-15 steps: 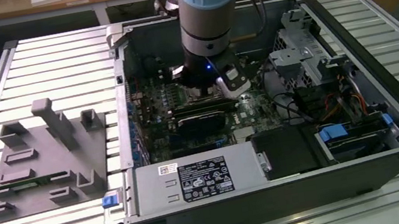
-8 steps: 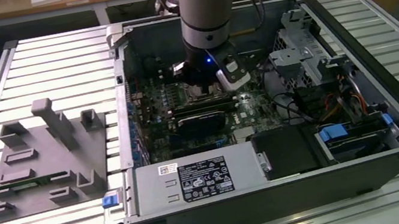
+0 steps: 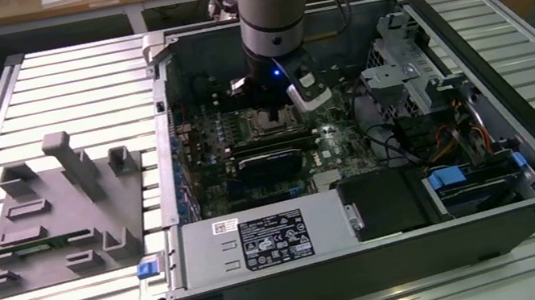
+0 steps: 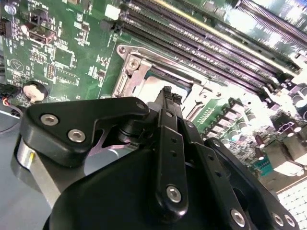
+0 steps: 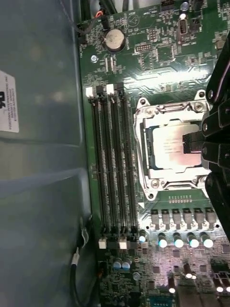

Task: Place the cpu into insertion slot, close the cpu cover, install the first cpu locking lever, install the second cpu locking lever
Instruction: 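Install the second cpu locking lever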

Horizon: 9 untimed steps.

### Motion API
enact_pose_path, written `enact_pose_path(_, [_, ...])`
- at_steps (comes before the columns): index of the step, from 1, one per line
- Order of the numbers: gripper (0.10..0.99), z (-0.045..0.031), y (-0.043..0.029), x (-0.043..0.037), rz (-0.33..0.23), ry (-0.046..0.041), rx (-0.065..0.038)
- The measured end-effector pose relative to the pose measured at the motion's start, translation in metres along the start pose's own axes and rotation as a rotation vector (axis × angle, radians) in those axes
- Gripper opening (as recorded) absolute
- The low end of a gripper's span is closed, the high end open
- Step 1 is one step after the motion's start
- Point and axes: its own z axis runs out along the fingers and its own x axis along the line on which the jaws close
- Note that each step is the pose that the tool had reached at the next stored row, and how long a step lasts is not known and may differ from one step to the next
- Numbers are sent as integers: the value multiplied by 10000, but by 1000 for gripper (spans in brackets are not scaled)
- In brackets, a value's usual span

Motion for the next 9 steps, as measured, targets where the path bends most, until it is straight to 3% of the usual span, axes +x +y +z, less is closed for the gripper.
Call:
enact_pose_path(3, [106, 11, 34, 4, 0, -7, 57])
enact_pose_path(9, [106, 12, 38, 4, 0, -7, 59])
